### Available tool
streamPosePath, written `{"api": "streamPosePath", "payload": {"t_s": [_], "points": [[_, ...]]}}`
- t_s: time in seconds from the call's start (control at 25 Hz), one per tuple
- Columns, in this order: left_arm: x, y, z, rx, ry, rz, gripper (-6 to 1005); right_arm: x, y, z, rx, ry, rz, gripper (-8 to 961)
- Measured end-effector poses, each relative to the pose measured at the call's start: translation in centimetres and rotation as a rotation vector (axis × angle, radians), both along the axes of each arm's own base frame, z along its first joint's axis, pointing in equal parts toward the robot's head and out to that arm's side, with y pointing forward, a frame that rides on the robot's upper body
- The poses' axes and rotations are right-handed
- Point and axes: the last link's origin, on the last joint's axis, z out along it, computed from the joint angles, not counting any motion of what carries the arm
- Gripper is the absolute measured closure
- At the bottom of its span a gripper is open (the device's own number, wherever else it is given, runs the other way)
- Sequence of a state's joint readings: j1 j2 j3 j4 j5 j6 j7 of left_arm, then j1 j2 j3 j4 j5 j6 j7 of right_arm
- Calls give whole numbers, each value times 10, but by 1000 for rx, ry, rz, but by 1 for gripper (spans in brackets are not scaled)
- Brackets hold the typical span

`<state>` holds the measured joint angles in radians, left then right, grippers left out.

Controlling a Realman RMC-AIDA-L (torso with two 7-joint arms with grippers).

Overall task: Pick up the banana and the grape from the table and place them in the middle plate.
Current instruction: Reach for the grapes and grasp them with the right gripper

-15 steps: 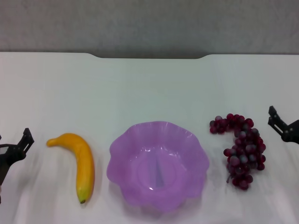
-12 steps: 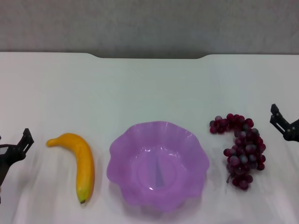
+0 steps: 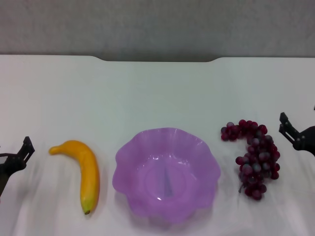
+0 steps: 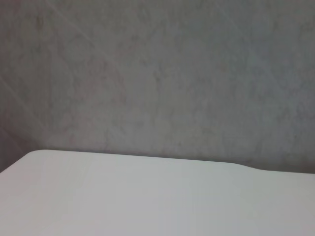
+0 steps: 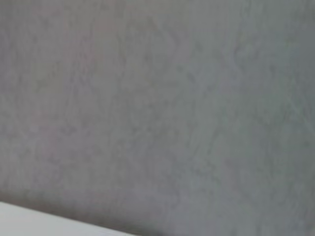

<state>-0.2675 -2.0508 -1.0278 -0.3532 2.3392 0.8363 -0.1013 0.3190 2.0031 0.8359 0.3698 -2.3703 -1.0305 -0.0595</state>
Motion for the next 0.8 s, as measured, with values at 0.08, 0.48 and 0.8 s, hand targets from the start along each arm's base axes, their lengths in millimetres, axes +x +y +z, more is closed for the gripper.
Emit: {"api": "streamPosePath", "payload": {"t_s": [0.08,0.48,0.8], "points": [[-1,-1,0,-2,0,4,138,-5,1,-2,-1,-8,4,53],[-4,-2,0,-5,5,15,137,-64,15,13,-56,-126,-106,56],[-4,-1,0,-7,6,14,137,-84,30,36,-335,13,-239,59]]}}
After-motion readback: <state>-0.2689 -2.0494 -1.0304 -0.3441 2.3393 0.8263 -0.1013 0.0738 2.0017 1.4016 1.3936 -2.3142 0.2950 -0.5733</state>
